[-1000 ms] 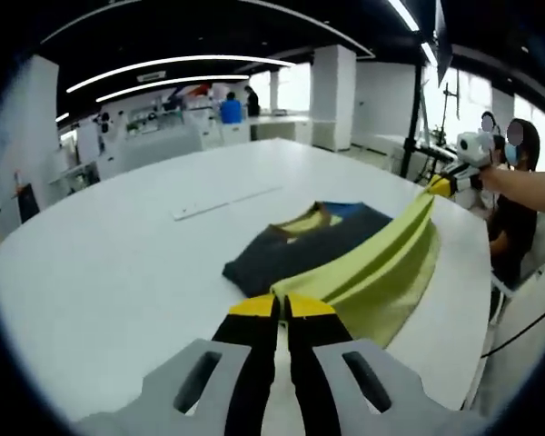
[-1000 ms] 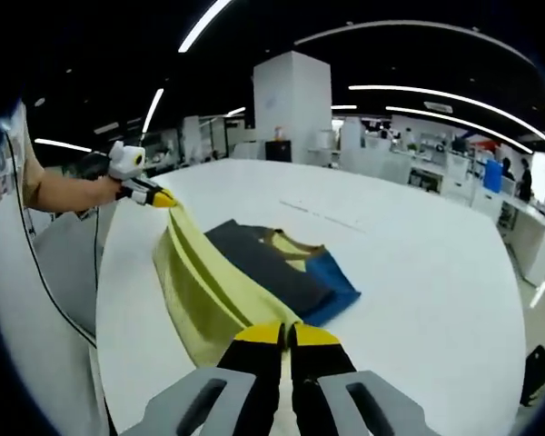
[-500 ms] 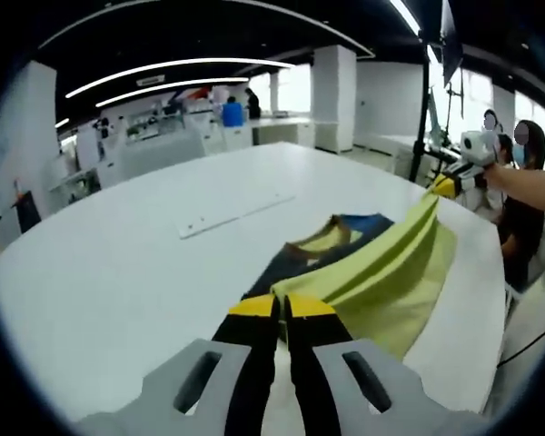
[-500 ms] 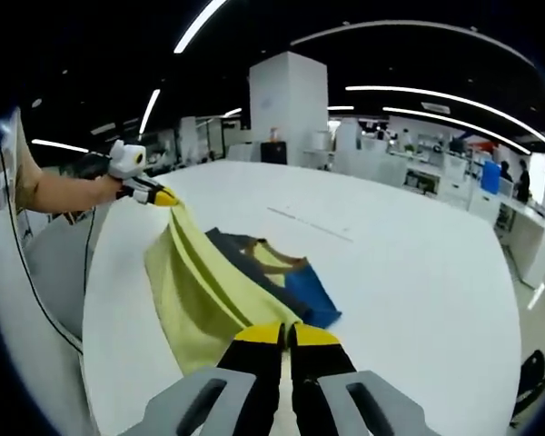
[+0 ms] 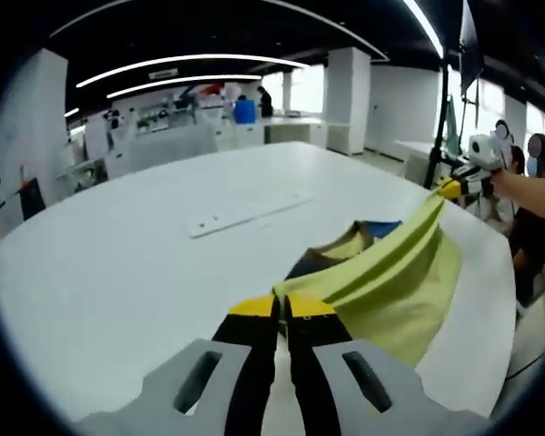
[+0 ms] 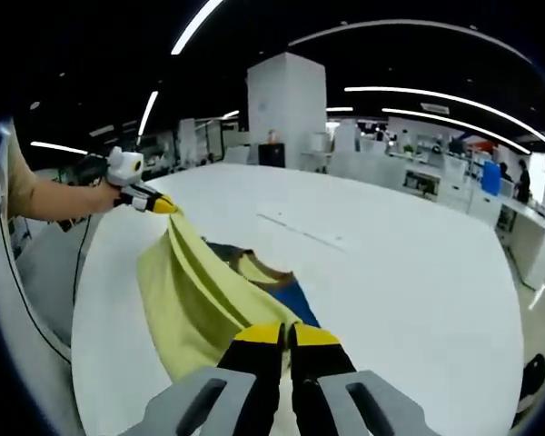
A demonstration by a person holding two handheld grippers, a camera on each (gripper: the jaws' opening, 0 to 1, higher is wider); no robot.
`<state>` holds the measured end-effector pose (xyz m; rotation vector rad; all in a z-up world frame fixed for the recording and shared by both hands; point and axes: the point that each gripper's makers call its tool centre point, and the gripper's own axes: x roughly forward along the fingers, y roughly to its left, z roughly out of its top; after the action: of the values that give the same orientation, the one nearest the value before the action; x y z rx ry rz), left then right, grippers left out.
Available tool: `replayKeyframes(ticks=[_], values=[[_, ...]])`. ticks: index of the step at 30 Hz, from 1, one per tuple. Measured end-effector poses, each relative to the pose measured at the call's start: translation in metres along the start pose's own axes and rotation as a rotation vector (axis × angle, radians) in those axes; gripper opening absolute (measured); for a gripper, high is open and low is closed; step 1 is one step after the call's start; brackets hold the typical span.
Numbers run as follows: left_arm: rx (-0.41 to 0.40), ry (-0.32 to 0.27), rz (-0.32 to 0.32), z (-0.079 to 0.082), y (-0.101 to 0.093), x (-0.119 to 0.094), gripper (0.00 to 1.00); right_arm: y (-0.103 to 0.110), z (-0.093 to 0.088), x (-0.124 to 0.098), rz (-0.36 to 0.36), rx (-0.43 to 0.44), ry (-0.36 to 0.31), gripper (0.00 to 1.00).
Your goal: Fold the garment on the visible template until the final outline fits inside the template.
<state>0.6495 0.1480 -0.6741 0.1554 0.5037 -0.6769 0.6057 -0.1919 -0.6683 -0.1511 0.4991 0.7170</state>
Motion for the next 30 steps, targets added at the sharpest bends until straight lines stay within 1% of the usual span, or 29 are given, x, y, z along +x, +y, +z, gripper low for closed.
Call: replayKeyframes(ticks=[9,20,25,30], values=[[-0.011,0.009,0.009,0.001,0.010,0.014,0.00,-0.013,0.001,0.015,-0.006,0.010,0.012,0.00],[-0.036,0.054,0.021,-0.015,0.021,0.036,0.00,-0.022,-0.015,0.038,-0.003,0.026,0.066,0.00],[-0.051,0.067,0.025,-0.019,0.025,0.043,0.00,-0.025,-0.018,0.047,-0.004,0.030,0.085,0.00],[-0.072,0.089,0.028,-0.027,0.029,0.049,0.00,-0.027,-0.025,0.053,-0.006,0.041,0.105,0.00]])
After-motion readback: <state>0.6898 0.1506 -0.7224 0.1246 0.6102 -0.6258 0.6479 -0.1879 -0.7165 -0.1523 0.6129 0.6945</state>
